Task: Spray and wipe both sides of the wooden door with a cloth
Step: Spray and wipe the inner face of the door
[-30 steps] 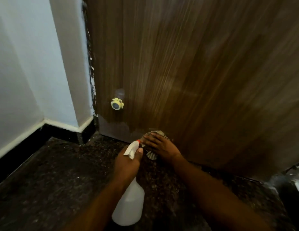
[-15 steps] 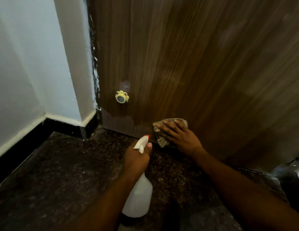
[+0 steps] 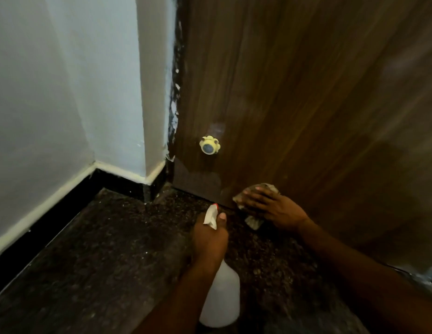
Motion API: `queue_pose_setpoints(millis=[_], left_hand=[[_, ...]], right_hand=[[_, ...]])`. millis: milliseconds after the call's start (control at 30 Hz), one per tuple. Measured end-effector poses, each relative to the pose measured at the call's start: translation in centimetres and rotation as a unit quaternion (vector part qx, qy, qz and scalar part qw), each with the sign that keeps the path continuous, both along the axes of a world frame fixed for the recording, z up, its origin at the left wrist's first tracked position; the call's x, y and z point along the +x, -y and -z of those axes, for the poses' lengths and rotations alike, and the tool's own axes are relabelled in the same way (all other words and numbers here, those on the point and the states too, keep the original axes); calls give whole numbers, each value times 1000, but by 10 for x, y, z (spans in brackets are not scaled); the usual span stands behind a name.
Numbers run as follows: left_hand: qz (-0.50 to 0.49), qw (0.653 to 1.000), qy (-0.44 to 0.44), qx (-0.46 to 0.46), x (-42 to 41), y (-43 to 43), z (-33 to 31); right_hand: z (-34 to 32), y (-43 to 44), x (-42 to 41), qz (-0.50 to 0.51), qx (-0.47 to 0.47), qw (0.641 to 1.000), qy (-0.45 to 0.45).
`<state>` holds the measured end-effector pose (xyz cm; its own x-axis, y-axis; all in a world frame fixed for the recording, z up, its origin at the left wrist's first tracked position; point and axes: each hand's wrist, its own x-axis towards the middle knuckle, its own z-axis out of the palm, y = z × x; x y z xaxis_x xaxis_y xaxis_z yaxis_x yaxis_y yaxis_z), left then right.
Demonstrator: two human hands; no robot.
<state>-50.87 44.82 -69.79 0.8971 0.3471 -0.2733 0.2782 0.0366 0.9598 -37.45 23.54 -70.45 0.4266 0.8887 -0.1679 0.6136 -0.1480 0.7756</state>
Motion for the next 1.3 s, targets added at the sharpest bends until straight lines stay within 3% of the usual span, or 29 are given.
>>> queue_pose_setpoints(millis=[133, 200, 267, 333, 500, 633, 867, 967, 1033, 1100, 1300], left_hand=[[-32, 999, -2, 3, 4, -18, 0], [-49, 999, -7, -16, 4, -30, 1], [-56, 998, -20, -27, 4, -42, 0], [-51, 998, -14, -31, 4, -57, -5], [-85, 996, 21, -14, 6, -101, -14], [-95, 995, 18, 19, 4, -116, -20], [-121, 992, 12, 36, 5, -128, -22], [-125, 992, 21, 28, 6, -131, -22], [-128, 991, 30, 21, 6, -131, -21], [-134, 990, 30, 26, 7, -132, -19], [-135, 990, 18, 19, 11, -134, -15]], right_hand=[[11, -145, 21, 4, 80, 997, 6], [16, -187, 22, 43, 56, 997, -25], [16, -178, 18, 77, 11, 997, -6], [19, -129, 9, 43, -1, 999, 19], [12, -43, -2, 57, -8, 997, -52], [21, -99, 18, 65, -89, 992, -63], [5, -241, 26, 57, -77, 995, 5], [-10, -231, 28, 43, 64, 995, 61], [-7, -216, 31, 30, 175, 983, 50], [-2, -210, 34, 13, 209, 976, 65], [41, -212, 35, 31, 32, 999, 15]])
